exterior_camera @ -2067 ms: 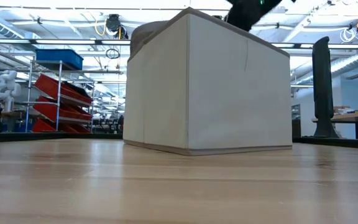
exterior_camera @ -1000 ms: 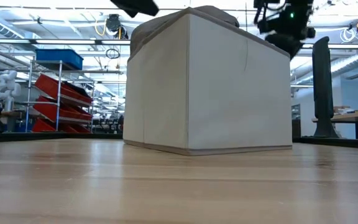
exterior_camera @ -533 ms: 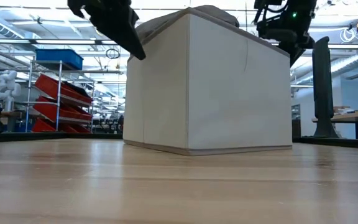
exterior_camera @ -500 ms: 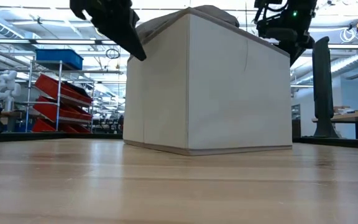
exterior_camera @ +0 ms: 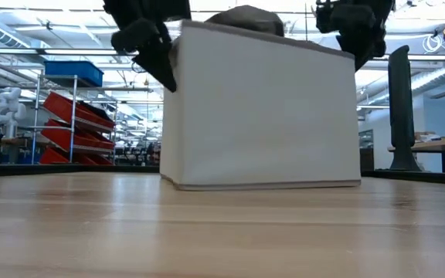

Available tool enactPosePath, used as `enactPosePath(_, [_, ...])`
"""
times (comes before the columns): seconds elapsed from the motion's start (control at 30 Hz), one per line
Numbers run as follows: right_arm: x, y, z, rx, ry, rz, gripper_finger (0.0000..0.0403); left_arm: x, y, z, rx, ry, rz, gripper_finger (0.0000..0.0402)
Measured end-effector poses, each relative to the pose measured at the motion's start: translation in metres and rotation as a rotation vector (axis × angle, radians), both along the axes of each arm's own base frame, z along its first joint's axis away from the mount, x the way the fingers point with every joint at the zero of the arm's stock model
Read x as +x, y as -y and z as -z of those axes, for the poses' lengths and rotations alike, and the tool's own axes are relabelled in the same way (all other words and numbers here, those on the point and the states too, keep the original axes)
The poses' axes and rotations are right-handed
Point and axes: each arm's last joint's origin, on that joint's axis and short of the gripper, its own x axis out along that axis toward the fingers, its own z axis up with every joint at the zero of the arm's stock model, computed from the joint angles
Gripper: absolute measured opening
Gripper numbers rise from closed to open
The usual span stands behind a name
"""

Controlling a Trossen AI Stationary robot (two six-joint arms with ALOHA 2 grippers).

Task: Sort clothes
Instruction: Adjust the laundry organizer

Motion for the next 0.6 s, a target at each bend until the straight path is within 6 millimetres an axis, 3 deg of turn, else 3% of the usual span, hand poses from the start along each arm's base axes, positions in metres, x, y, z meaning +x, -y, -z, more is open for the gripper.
enactPosePath(0.33, [0.031, -0.005, 0.017, 0.02, 0.009, -0.104, 0.0, -0.014, -0.034, -0.006, 0.037, -0.064, -0.127, 0.0])
enactPosePath(0.47, [0.03, -0.004, 0.019, 0.02, -0.012, -0.098, 0.0, -0.028, -0.039, -0.011, 0.082, -0.101, -0.195, 0.0])
enactPosePath(0.6, [0.02, -0.007, 0.005, 0.028, -0.007, -0.092, 0.0, -0.048, -0.039, -0.027, 0.081, -0.073, -0.248, 0.0])
